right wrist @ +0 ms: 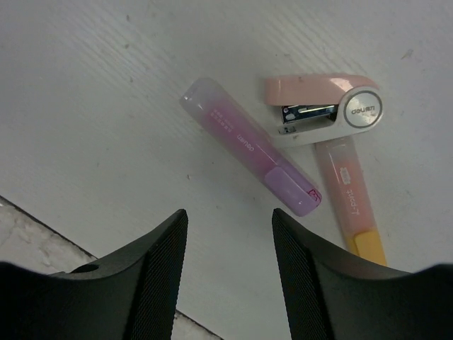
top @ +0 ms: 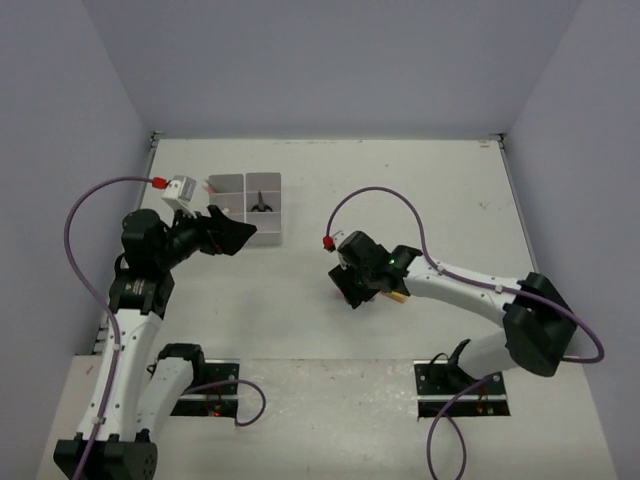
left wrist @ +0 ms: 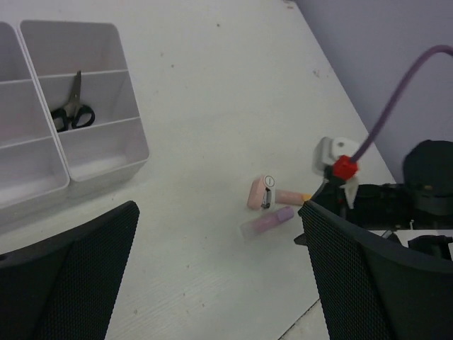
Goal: Sort the stationery into containers
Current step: Pick up the pen from the center of the board.
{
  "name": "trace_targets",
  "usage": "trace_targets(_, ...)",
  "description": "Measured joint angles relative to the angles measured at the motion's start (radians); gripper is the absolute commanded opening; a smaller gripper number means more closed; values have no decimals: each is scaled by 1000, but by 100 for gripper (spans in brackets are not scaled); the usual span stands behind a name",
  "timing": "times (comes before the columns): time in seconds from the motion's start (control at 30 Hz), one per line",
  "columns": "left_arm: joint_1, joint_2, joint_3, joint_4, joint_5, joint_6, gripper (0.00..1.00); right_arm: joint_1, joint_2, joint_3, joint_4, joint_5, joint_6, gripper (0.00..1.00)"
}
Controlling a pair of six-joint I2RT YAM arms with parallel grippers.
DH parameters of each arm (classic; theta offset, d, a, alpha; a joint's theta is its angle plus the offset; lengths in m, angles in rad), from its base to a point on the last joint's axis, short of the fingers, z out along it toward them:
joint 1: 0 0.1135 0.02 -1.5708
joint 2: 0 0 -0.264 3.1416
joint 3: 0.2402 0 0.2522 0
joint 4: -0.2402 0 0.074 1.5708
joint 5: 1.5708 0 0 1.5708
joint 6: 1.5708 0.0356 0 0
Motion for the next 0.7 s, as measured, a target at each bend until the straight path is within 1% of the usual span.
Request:
trace_targets(0.13, 0, -138, 0, -28, -30, 23, 100, 1, 128, 41, -45, -11, -68, 55)
trace_targets(0.2, 0, -162, -10, -34, -70, 32, 100, 1, 175, 70, -71, -5, -93, 55)
trace_targets(0.3, 0, -180, -57, -45, -114, 40, 100, 1, 239, 113, -85, 12, -122, 55)
trace_targets(0.43, 0, -183, -125, -57, -104, 42, 100, 1, 294, 149, -96, 36, -159, 55)
trace_targets(0.6, 0, -191, -132, -60, -95, 43, 100, 1, 352, 175, -110, 50, -195, 55)
trace_targets(0.63, 0, -193, -132, -59, -90, 44, 100, 1, 364, 180, -112, 55, -199, 53)
trace_targets(0.7, 0, -196, -132, -57, -80, 45, 100, 1, 390, 192, -117, 63, -215, 39)
